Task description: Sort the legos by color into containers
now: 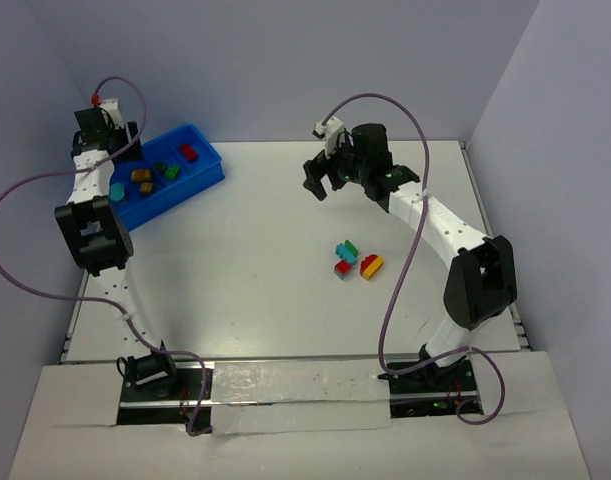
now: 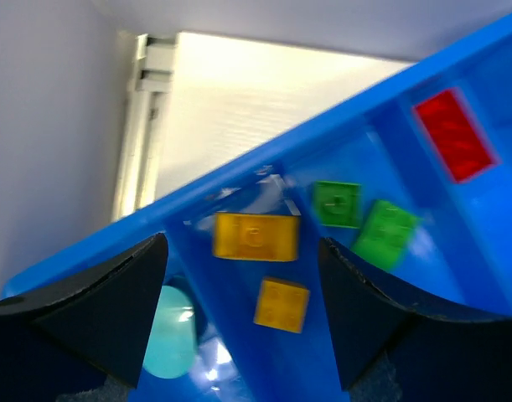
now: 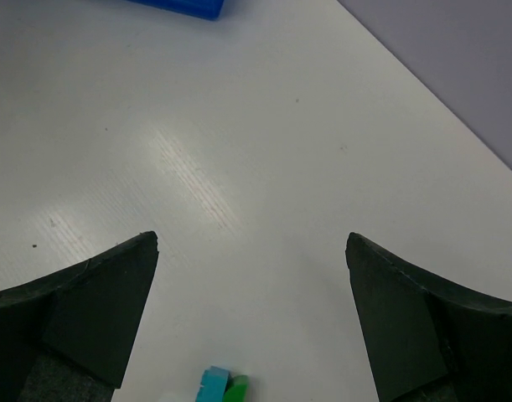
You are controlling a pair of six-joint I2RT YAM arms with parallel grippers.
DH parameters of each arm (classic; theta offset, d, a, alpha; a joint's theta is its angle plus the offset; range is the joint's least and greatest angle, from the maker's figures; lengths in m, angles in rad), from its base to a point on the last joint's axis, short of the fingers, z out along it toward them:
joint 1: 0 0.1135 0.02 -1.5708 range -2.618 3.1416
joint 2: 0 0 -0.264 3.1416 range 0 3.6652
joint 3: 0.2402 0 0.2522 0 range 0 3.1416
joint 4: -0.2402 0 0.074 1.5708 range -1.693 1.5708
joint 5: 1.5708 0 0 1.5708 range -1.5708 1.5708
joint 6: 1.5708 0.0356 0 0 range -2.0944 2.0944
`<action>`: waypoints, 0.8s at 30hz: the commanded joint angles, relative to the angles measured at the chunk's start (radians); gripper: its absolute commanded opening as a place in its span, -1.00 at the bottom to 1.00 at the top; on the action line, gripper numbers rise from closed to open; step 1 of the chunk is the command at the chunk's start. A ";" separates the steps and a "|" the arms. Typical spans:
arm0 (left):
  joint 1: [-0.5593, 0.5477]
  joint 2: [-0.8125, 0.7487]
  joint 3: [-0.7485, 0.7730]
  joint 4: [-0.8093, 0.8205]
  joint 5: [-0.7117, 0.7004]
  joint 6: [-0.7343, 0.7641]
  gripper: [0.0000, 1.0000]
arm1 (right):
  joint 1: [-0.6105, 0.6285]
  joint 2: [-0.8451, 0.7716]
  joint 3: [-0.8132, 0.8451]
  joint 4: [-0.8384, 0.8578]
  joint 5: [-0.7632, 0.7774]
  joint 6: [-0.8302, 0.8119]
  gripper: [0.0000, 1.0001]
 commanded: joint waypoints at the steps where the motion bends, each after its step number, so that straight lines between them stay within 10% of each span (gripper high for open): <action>1: 0.000 -0.203 -0.045 0.118 0.179 -0.062 0.64 | -0.050 -0.058 0.019 -0.116 -0.072 -0.014 0.95; 12: -0.176 -0.507 -0.339 0.163 0.245 0.017 0.65 | -0.083 -0.024 -0.003 -0.559 -0.028 -0.222 0.58; 24: -0.219 -0.600 -0.501 0.146 0.231 -0.068 0.73 | -0.059 0.023 -0.086 -0.588 0.100 -0.060 0.52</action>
